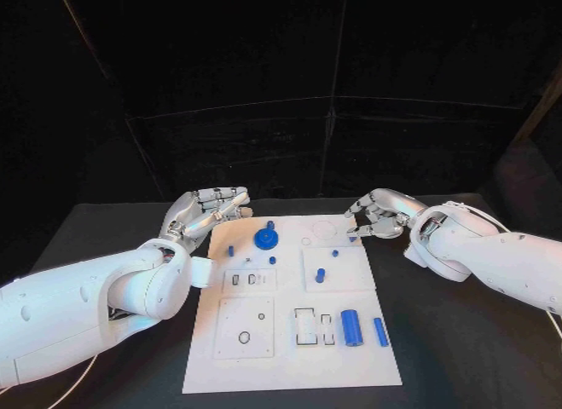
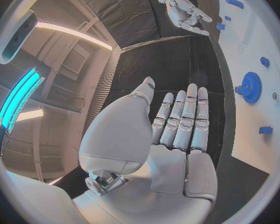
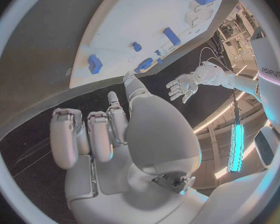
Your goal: Assemble the parts on the task board
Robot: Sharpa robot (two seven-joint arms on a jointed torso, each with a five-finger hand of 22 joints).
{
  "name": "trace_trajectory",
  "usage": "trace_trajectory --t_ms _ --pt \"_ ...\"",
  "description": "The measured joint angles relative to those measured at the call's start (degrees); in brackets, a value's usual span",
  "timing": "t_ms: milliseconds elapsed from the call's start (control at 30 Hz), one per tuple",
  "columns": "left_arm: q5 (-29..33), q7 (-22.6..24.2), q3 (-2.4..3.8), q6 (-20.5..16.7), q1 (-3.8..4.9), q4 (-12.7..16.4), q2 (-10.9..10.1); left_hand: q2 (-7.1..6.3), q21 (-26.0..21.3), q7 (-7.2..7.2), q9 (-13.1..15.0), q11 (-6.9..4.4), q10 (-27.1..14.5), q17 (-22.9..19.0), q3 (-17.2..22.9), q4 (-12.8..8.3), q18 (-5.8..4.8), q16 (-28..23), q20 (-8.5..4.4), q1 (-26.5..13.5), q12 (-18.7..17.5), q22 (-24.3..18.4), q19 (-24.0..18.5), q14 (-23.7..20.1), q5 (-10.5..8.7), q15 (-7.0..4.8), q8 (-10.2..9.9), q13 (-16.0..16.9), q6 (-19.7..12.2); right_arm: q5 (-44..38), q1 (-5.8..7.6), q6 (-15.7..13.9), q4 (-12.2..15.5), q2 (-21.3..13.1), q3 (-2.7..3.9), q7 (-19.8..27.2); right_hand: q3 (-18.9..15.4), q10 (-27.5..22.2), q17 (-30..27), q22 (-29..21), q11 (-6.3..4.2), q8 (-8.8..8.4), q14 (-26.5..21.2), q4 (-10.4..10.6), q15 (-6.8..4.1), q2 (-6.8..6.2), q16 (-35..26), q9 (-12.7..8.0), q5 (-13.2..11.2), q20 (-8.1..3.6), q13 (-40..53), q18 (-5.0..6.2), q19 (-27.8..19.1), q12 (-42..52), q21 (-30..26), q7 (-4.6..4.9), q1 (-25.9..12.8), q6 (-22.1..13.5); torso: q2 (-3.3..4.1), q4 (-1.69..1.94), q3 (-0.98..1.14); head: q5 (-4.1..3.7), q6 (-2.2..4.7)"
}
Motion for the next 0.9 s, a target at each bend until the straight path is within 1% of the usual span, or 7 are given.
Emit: trace_trajectory --t_ms 33,167,267,367,500,767,900 --pt "0.0 0.0 0.00 0.0 0.00 -0.1 0.1 0.00 0.0 0.00 0.0 0.00 0.0 0.0 0.0 0.0 0.00 0.0 0.00 0.0 0.0 0.0 0.0 0.0 0.00 0.00 0.0 0.0 0.0 0.2 0.00 0.2 -0.4 0.0 0.00 0.3 0.0 0.0 0.0 0.0 0.00 0.00 0.0 -0.2 0.00 -0.20 0.0 0.0 0.2 0.00 0.0 0.01 0.0 -0.1 0.0 0.00 0.2 0.0 0.01 -0.01 0.01 -0.03 0.00" --pt "0.0 0.0 -0.01 0.1 -0.03 -0.4 0.4 0.00 0.0 0.00 0.0 0.00 0.0 0.0 0.0 0.0 0.00 0.0 0.00 0.0 0.0 0.0 0.0 0.0 0.00 0.00 0.0 0.0 0.0 0.4 0.00 1.1 -1.7 0.1 -0.01 1.4 0.0 -0.2 0.0 0.0 0.21 0.00 0.0 -0.3 0.00 0.17 0.0 0.0 0.2 0.00 0.0 0.01 0.0 -0.1 0.0 0.00 0.6 0.0 0.03 -0.02 0.02 -0.25 -0.22" --pt "0.0 0.0 -0.01 0.2 -0.06 -0.7 0.6 0.00 0.0 0.00 0.0 0.00 0.0 0.0 0.0 0.0 0.00 0.0 0.00 0.0 0.0 0.0 0.0 0.0 0.00 0.00 0.0 0.0 0.0 0.1 0.00 2.0 -2.6 0.4 -0.01 1.8 -0.1 -0.4 0.0 0.0 -0.01 -0.23 0.0 -0.8 0.00 -0.13 0.0 0.0 0.5 0.00 0.0 0.01 0.0 -0.3 -0.2 0.00 0.9 0.0 0.08 -0.02 0.02 -0.37 -0.45" --pt "0.0 0.0 -0.02 0.2 -0.10 -0.9 0.7 0.00 0.0 0.00 0.0 0.00 0.0 0.0 0.0 0.0 0.00 0.0 0.00 0.0 0.0 0.0 0.0 0.0 0.00 0.00 0.0 0.0 0.0 -0.5 -0.02 2.7 -3.4 0.8 -0.01 1.9 -0.2 -0.6 0.0 0.0 0.20 -0.52 0.0 -0.9 0.00 0.11 0.0 0.0 0.5 0.20 0.0 0.00 -0.2 -0.5 -0.2 -0.18 1.1 -0.2 0.10 -0.02 0.03 -0.38 -0.60" --pt "0.0 -0.1 -0.02 0.2 -0.12 -1.1 0.8 0.00 0.0 0.00 0.0 0.00 0.0 0.0 0.0 0.0 0.00 0.0 0.00 0.0 0.0 0.0 0.0 0.0 0.00 0.00 0.0 0.0 0.0 -1.3 -0.05 3.5 -4.5 1.3 -0.02 2.0 -0.4 -0.6 0.0 0.0 0.20 -0.51 0.0 -1.0 0.00 0.11 0.0 -0.1 0.7 0.20 0.0 0.00 -0.2 -0.5 -0.2 0.03 1.1 -0.4 0.12 -0.01 0.03 -0.35 -0.71" --pt "0.0 -0.1 -0.02 0.3 -0.18 -1.3 0.9 0.00 0.0 0.00 0.0 0.00 0.0 0.0 0.0 0.0 0.00 0.0 0.00 0.0 0.0 -0.1 0.0 0.0 0.00 0.00 0.0 0.0 0.0 -2.3 -0.06 4.5 -5.7 2.1 -0.02 1.8 -0.4 -0.6 0.0 0.0 0.20 -0.51 0.0 -1.0 0.00 0.11 0.0 -0.1 0.8 0.20 0.0 0.01 -0.2 -0.5 -0.2 0.03 1.1 -0.4 0.10 0.12 -0.02 -0.34 -0.92" --pt "0.0 -0.1 -0.02 0.3 -0.21 -1.3 0.9 0.00 0.0 0.00 0.0 0.00 0.0 0.0 0.0 0.0 0.00 0.0 0.00 0.0 0.0 -0.1 0.0 0.0 0.00 0.00 0.0 0.0 0.0 -2.7 -0.07 5.1 -6.2 2.4 -0.02 1.7 -0.4 -0.6 0.0 0.0 0.20 -0.51 0.0 -1.0 0.00 0.48 0.0 -0.1 0.8 0.20 0.0 0.00 -0.2 -0.5 -0.2 0.03 1.5 -0.4 0.09 0.12 -0.03 -0.25 -0.97"
